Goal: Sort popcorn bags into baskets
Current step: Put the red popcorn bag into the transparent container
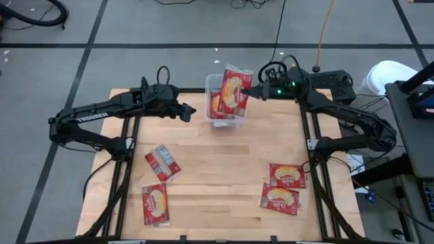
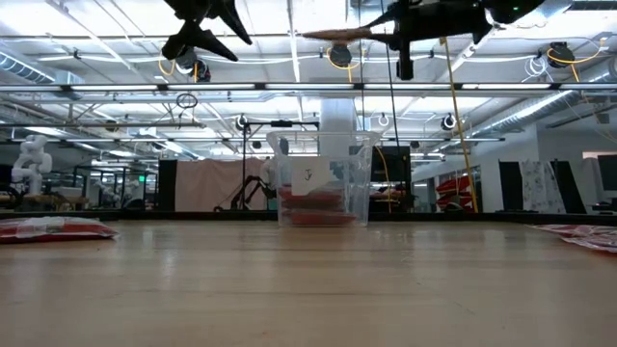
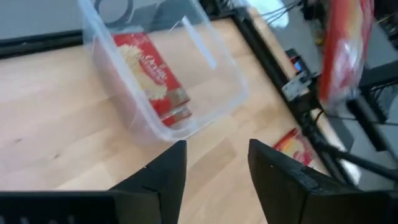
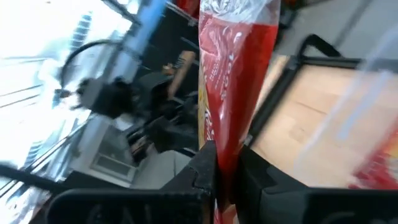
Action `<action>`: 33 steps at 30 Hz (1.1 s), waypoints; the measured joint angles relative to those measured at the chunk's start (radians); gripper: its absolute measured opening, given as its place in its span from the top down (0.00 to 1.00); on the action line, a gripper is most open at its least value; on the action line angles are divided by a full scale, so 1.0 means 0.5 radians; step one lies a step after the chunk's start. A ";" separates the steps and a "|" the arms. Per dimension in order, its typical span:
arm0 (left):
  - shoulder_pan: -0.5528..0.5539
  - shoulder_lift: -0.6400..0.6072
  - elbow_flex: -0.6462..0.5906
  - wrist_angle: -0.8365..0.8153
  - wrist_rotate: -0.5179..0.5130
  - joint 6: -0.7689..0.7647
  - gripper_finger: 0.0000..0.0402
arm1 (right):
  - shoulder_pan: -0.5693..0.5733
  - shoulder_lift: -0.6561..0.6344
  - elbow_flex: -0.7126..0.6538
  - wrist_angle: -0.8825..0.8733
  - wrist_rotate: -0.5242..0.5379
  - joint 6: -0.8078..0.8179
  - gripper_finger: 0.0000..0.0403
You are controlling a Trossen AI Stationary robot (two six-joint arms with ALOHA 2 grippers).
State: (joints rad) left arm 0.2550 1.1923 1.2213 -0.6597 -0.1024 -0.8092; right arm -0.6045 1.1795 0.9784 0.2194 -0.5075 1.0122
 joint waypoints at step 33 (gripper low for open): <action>0.195 -0.002 0.000 -0.251 -0.080 0.497 0.67 | -0.277 0.943 0.637 -0.686 -0.252 -0.121 0.95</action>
State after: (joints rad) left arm 0.3524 1.1912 1.2213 -0.7855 -0.1427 -0.5609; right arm -0.7430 1.6510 1.2968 -0.1235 -0.6336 0.9517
